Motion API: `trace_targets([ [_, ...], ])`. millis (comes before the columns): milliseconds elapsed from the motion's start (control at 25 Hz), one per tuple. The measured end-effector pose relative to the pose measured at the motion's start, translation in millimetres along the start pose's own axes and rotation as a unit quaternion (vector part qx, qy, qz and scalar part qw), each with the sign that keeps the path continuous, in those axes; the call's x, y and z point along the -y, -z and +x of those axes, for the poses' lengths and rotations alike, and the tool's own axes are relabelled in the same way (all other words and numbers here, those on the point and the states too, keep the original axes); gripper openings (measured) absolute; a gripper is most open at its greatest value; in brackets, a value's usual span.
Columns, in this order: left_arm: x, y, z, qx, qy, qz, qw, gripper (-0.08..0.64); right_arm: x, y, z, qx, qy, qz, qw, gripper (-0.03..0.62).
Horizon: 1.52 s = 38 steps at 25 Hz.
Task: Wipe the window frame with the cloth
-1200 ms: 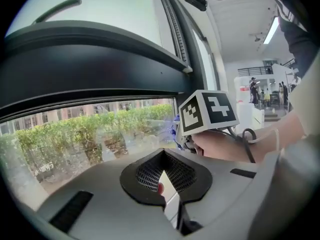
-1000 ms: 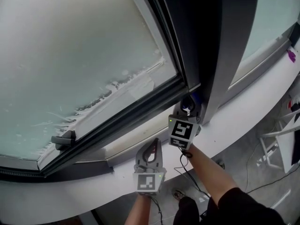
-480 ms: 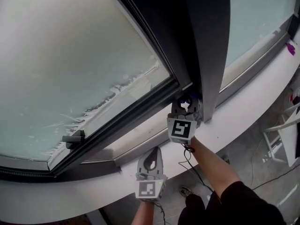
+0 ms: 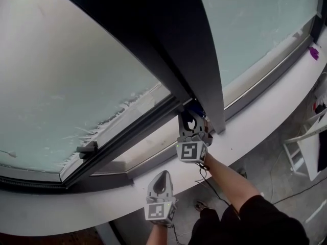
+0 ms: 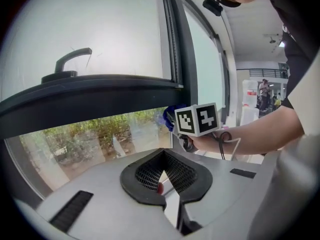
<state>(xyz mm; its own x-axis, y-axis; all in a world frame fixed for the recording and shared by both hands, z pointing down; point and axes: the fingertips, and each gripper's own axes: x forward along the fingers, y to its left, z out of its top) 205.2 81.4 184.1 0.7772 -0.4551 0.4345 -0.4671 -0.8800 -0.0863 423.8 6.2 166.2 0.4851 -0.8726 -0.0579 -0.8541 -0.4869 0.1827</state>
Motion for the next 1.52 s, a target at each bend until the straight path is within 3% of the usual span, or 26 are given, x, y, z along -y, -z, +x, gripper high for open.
trace_targets([
  [280, 17, -14, -20, 0.002, -0.073, -0.014, 0.9972, 0.005, -8, 2, -36, -0.002, -0.08, 0.015, 0.997, 0.034],
  [520, 32, -35, -35, 0.014, -0.097, -0.012, 0.9951, 0.005, -7, -32, -76, 0.025, -0.134, 0.028, 0.99, 0.034],
  [840, 47, -44, -86, 0.048, -0.112, -0.012, 0.9924, 0.005, -39, -91, -165, 0.053, -0.232, 0.007, 0.971, 0.034],
  [960, 41, -38, -120, 0.062, -0.127, -0.048, 0.9888, 0.005, -69, -111, -208, 0.054, -0.272, -0.002, 0.961, 0.034],
  [1200, 36, -29, -210, 0.115, -0.128, -0.032, 0.9846, 0.005, -130, -148, -306, 0.055, -0.308, -0.014, 0.95, 0.034],
  [1360, 30, -9, -272, 0.123, -0.139, -0.047, 0.9815, 0.005, -159, -182, -363, 0.095, -0.307, 0.058, 0.945, 0.034],
  [1520, 28, -4, -323, 0.142, -0.137, -0.031, 0.9798, 0.005, -177, -200, -408, 0.091, -0.302, 0.076, 0.946, 0.034],
])
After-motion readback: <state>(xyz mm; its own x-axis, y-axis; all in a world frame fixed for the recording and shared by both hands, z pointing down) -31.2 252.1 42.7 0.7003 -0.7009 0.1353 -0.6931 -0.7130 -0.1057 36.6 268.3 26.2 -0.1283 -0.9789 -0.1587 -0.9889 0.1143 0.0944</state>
